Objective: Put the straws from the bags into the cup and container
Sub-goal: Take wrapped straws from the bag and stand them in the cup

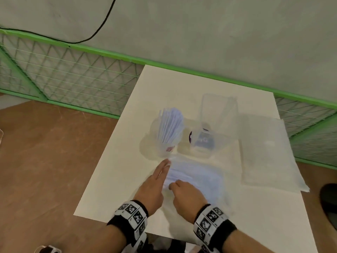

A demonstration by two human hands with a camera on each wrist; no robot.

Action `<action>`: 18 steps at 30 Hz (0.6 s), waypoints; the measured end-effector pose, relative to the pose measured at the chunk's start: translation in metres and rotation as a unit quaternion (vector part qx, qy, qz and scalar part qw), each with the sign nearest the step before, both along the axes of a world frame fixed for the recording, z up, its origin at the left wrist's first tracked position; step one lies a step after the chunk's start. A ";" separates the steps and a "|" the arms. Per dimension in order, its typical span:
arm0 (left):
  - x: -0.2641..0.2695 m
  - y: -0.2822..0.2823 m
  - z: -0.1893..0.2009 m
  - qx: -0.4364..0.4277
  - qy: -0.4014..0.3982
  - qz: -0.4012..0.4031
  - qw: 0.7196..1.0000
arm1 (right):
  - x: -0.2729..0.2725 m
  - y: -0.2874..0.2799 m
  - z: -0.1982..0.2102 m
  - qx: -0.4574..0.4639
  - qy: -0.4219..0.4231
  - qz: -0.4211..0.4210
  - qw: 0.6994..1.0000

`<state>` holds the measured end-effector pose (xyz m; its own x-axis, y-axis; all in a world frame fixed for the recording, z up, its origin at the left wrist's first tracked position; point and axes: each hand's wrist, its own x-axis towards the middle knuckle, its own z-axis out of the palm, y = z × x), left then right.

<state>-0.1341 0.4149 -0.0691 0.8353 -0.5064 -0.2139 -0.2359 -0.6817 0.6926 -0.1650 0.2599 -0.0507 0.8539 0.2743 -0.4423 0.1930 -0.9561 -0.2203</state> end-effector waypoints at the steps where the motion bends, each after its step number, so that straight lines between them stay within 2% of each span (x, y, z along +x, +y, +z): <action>1: -0.001 -0.001 -0.001 -0.005 -0.003 -0.003 1.000 | -0.008 -0.006 -0.016 -0.027 -0.013 -0.017 0.999; 5: -0.001 -0.004 -0.001 -0.025 -0.013 -0.002 1.000 | -0.026 -0.022 -0.051 -0.058 -0.088 -0.069 0.992; 8: -0.001 -0.005 -0.002 -0.038 -0.010 -0.001 0.999 | -0.028 -0.027 -0.059 -0.033 -0.122 -0.078 0.989; 12: -0.003 -0.009 0.000 -0.030 -0.009 0.012 0.999 | -0.025 -0.034 -0.066 -0.043 -0.124 -0.073 0.989; 18: -0.014 -0.015 0.004 -0.008 0.002 0.020 1.000 | -0.013 -0.047 -0.062 -0.028 -0.122 -0.112 0.986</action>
